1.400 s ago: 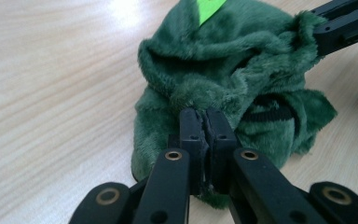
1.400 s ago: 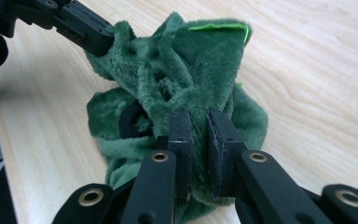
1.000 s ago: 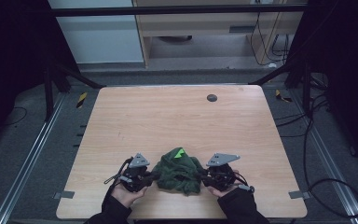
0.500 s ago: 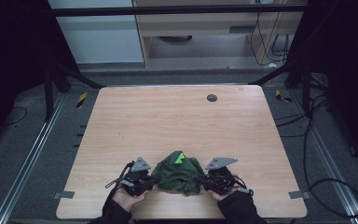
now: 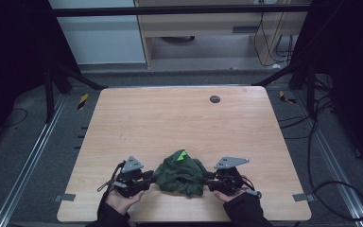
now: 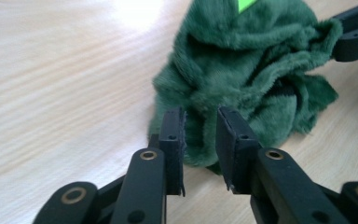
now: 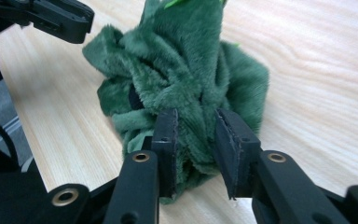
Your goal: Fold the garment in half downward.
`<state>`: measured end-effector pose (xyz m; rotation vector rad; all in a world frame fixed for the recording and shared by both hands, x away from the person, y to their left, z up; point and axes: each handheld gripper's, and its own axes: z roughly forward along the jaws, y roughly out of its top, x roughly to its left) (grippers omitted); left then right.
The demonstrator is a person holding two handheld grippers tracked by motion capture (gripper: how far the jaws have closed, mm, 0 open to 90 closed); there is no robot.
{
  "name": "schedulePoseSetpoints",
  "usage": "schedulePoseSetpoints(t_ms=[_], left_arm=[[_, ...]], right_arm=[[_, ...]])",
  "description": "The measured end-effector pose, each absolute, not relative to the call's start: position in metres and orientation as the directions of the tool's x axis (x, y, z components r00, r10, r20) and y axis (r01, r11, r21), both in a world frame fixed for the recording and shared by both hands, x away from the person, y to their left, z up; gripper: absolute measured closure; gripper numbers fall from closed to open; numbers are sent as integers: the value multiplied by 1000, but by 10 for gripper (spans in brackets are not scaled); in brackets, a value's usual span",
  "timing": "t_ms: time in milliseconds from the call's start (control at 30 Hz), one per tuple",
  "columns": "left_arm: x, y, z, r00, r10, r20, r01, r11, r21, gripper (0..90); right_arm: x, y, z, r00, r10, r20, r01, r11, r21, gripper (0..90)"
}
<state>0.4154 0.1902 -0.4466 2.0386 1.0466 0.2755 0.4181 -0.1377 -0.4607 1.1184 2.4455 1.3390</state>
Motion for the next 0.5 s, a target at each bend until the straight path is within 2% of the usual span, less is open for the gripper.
schedulePoseSetpoints(t_ms=[300,500], left_arm=[[428,206,-434,587,792,-169,581,-266,770,727],[443,209,-431,558,815,-155,575,-245,781,780]], right_arm=[[425,-146,-449,-694,688,212,528,287,799,686],[440,-149,-442,-674,714,191,509,261,820,741]])
